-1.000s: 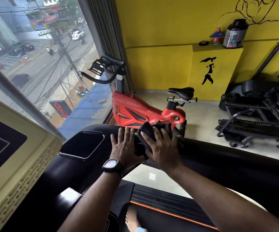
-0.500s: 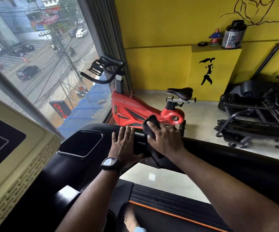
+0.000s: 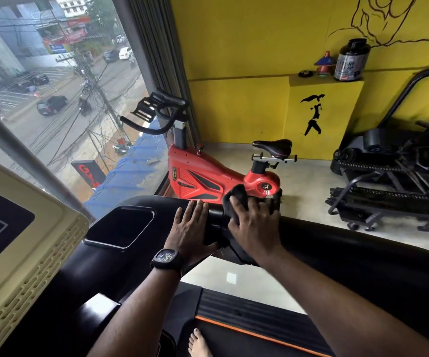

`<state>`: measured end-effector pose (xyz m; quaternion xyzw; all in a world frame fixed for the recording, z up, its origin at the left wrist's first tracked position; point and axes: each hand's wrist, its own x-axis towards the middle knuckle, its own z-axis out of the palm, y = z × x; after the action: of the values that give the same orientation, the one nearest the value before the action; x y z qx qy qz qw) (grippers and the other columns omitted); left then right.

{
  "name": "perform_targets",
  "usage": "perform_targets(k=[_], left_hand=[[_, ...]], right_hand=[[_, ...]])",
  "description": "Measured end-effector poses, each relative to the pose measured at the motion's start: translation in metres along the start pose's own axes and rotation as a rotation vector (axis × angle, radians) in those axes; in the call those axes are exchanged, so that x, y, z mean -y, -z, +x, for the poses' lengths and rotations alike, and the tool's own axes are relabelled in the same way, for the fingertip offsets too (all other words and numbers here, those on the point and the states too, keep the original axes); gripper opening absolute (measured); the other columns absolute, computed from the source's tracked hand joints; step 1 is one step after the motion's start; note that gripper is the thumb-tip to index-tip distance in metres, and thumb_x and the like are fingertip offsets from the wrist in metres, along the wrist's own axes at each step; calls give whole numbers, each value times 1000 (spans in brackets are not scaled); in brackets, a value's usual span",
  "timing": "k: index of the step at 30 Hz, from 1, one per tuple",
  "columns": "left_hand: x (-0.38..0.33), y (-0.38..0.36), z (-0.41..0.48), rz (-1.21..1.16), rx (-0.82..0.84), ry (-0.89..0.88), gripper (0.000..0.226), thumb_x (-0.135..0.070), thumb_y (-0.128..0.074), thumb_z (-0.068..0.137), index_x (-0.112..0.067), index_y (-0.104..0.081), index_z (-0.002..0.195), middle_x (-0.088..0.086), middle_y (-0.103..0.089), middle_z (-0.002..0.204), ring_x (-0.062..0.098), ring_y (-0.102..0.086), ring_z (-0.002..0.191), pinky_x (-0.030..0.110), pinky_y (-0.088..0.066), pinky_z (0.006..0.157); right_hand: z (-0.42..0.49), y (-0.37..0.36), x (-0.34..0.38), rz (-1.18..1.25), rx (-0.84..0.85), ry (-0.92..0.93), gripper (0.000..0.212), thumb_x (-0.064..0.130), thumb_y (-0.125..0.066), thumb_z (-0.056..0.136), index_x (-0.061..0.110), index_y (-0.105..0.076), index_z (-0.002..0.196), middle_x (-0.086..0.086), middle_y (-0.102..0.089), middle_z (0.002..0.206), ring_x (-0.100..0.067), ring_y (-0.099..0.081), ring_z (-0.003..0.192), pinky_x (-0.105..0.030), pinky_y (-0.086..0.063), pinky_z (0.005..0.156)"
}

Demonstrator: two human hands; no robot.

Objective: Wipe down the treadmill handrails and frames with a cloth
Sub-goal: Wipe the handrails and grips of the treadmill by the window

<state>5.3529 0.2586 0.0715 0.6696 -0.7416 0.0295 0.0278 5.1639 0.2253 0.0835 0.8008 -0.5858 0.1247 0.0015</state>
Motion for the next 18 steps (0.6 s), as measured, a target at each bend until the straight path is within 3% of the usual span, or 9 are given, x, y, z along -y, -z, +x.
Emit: perform_targets(k=[4, 7, 9, 11, 13, 15, 18], left_hand=[[2, -4, 1, -18, -38, -22, 109, -77, -43, 67, -12, -26, 154, 9, -27, 161, 29, -18, 151, 53, -19, 120], [1, -3, 1, -3, 1, -12, 112, -77, -42, 67, -13, -21, 156, 8, -21, 163, 27, -13, 152, 52, -15, 121], [1, -3, 1, -5, 1, -7, 111, -76, -47, 69, -14, -19, 156, 6, -19, 164, 26, -10, 152, 52, -13, 121], [0, -4, 1, -5, 3, -11, 109, -75, -51, 71, -16, -19, 156, 6, -19, 164, 26, -11, 152, 52, -13, 120], [1, -6, 2, -5, -15, -22, 107, -74, -53, 71, -15, -24, 155, 7, -24, 162, 27, -16, 151, 54, -17, 119], [1, -7, 1, -5, -34, -27, 106, -75, -51, 71, -15, -27, 154, 7, -27, 161, 27, -19, 150, 55, -20, 118], [1, -6, 2, 4, -15, -24, 108, -76, -42, 68, -16, -22, 156, 5, -23, 163, 26, -14, 152, 54, -16, 120]], right_hand=[[-2, -1, -2, -7, 42, 231, 62, 55, -47, 82, 40, -52, 142, -9, -62, 132, -38, -60, 111, -54, -43, 90], [27, 10, -19, 40, 200, 80, 64, 59, -44, 86, 43, -44, 148, -8, -60, 134, -38, -63, 108, -48, -49, 86], [17, 8, -15, 28, 146, -21, 62, 54, -43, 86, 39, -49, 146, -11, -61, 131, -38, -63, 106, -50, -48, 85], [-5, 3, -4, 10, 34, -5, 62, 49, -42, 80, 35, -59, 138, -13, -65, 121, -38, -62, 99, -52, -46, 82], [-16, -4, 0, -27, 6, 101, 61, 51, -46, 78, 35, -60, 136, -12, -64, 123, -38, -60, 102, -54, -43, 86], [-6, 1, -3, -9, 40, 174, 61, 57, -46, 81, 39, -57, 138, -9, -63, 126, -37, -61, 103, -53, -44, 86], [23, 14, -20, 46, 216, 68, 60, 60, -44, 91, 43, -43, 149, -7, -57, 138, -39, -61, 112, -50, -48, 88]])
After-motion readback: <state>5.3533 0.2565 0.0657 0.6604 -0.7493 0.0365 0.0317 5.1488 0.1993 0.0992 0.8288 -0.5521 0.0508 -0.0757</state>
